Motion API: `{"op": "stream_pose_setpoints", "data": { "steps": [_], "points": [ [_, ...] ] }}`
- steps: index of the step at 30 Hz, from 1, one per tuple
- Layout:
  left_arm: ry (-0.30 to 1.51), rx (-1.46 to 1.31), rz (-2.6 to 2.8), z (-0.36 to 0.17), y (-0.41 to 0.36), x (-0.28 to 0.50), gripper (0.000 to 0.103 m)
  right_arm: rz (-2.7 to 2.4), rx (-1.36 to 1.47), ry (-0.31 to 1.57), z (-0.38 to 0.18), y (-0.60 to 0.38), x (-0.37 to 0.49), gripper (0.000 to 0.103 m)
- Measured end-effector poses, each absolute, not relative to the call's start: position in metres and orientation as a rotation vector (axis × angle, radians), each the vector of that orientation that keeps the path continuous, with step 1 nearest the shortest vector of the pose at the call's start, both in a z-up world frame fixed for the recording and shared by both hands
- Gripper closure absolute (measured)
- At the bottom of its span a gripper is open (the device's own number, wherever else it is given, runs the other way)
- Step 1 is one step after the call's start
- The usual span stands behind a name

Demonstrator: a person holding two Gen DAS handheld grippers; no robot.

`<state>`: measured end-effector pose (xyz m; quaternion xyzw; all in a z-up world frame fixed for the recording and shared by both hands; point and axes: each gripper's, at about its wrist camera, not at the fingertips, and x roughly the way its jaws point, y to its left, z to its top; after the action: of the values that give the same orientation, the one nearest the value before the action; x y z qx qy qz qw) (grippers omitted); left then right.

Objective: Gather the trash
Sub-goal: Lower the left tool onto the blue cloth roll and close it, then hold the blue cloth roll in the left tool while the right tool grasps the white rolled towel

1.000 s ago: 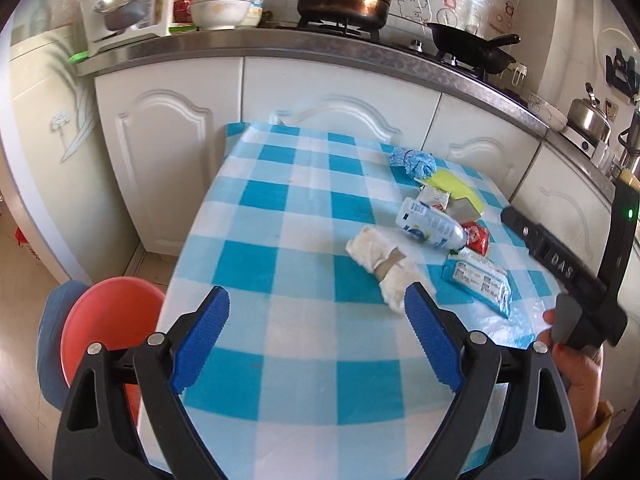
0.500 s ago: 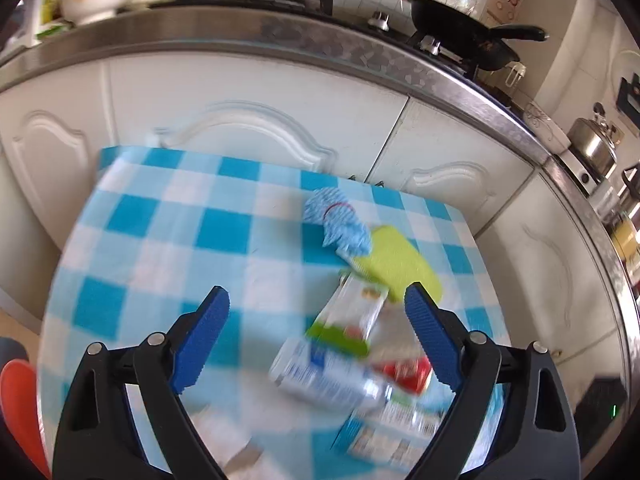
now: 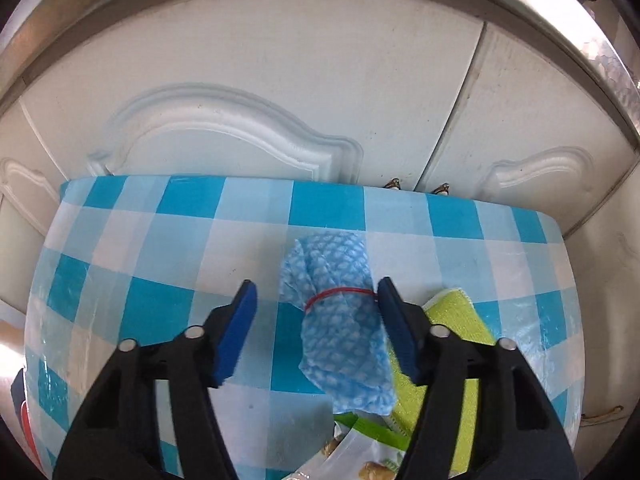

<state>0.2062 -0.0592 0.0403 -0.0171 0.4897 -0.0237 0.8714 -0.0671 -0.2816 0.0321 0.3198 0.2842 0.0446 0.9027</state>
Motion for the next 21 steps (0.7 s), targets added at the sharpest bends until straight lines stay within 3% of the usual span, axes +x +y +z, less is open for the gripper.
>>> {"op": "stream_pose_setpoints", "data": {
  "steps": [1, 4, 21],
  "points": [
    [1.036, -0.041, -0.055, 0.037, -0.059, 0.207, 0.061, 0.089, 0.665, 0.587, 0.032, -0.284, -0.067, 0.007],
    [1.06, -0.008, -0.075, 0.032, -0.064, 0.207, 0.068, 0.079, 0.68, 0.581, 0.03, -0.291, -0.068, 0.007],
    [1.126, 0.15, -0.331, 0.025, -0.088, 0.094, 0.072, 0.15, 0.678, 0.654, 0.018, -0.286, -0.062, 0.007]
  ]
}}
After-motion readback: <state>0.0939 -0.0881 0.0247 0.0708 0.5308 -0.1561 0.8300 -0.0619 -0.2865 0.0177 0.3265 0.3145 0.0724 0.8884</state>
